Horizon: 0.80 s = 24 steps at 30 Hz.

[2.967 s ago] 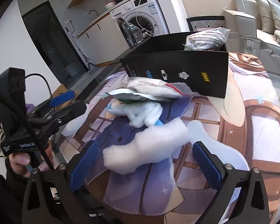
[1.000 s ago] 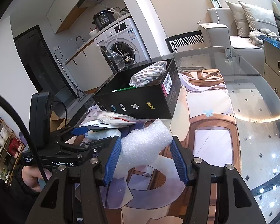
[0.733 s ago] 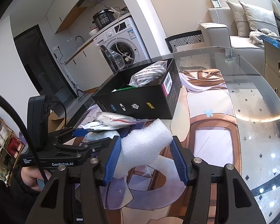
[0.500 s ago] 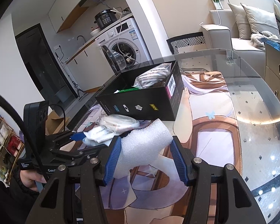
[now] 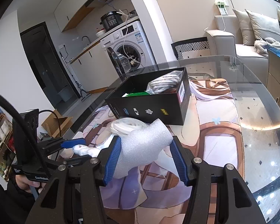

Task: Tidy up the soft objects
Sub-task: 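Lower the plush toy and foam into the black box and open both grippers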

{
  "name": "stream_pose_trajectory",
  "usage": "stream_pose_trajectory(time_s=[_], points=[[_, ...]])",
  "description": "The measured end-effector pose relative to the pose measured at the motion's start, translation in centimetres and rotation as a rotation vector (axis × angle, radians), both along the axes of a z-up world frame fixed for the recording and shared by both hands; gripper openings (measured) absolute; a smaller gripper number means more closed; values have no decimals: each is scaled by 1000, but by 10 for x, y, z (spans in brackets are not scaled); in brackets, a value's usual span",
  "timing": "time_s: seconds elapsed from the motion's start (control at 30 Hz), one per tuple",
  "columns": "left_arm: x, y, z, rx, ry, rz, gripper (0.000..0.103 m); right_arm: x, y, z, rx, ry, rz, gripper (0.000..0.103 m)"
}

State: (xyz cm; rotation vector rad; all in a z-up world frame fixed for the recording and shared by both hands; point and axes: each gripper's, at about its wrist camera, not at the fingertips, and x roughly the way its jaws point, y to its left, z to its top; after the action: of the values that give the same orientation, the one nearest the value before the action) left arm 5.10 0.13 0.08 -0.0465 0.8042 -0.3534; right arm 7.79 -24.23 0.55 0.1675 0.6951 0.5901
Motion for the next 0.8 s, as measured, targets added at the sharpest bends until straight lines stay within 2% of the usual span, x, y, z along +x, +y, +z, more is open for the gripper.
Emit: stream_pose_trajectory(time_s=[0.33,0.8], points=[[0,15,27,-17,-75,46,75,-1,6,10,-28,-44,-2,55],[48,11,58,-35,-153,56,76,26,16,40,-64,-145,-25,55]])
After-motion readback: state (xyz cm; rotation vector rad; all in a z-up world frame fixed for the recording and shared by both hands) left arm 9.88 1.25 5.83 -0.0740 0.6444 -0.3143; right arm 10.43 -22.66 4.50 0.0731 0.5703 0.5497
